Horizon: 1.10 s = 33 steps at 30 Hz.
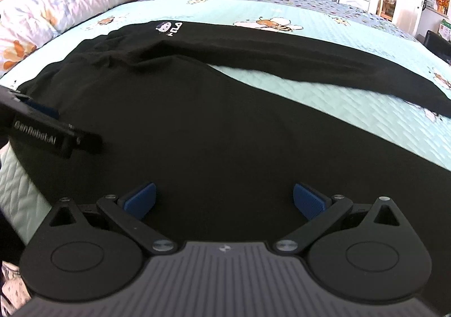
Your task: Fold clothes
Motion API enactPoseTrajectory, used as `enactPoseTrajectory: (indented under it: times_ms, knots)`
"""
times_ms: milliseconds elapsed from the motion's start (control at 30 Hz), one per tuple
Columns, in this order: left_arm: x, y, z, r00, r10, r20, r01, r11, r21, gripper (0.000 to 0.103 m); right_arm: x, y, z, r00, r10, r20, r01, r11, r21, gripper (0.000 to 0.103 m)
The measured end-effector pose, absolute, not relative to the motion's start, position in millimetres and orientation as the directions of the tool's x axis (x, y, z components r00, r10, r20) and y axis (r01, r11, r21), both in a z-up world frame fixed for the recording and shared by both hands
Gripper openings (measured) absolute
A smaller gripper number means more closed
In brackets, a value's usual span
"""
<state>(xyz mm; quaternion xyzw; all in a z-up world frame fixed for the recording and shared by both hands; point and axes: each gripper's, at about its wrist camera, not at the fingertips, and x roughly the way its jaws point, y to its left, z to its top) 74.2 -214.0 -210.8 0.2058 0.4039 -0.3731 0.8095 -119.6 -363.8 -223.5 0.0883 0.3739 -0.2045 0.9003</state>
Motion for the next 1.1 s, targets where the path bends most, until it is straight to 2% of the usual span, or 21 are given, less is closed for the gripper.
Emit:
enactPoseTrajectory:
  times_ms: [167, 367, 567, 900, 1100]
  knots:
    - [72.5, -209.5, -210.0, 0.401, -0.449, -0.799, 0.766, 0.643, 0.023, 0.103, -122.7, -368.9, -209.1, 0.626, -0.311, -0.715, 0.480, 0.877, 0.039, 0.103]
    - [75.4, -203.7, -189.9, 0.400, -0.535, -0.744, 0.755, 0.652, -0.064, 0.103, -111.9, -382.3, -177.1, 0.725, -0.338, -0.601, 0.484, 0.870, 0.096, 0.103]
    - [79.6, -215.2, -165.8, 0.437, -0.591, -0.678, 0.758, 0.648, -0.077, 0.102, -94.8, -393.0, -168.7, 0.778, -0.330, -0.535, 0.477, 0.864, 0.160, 0.103]
    - [70.9, -233.5, -165.9, 0.445, -0.582, -0.681, 0.778, 0.627, -0.027, 0.099, -85.3, -392.1, -177.9, 0.785, -0.307, -0.539, 0.467, 0.864, 0.188, 0.103]
    - [68.2, -233.2, -164.4, 0.451, -0.572, -0.685, 0.778, 0.628, -0.013, 0.083, -91.0, -393.0, -177.0, 0.785, -0.292, -0.547, 0.471, 0.854, 0.221, 0.102]
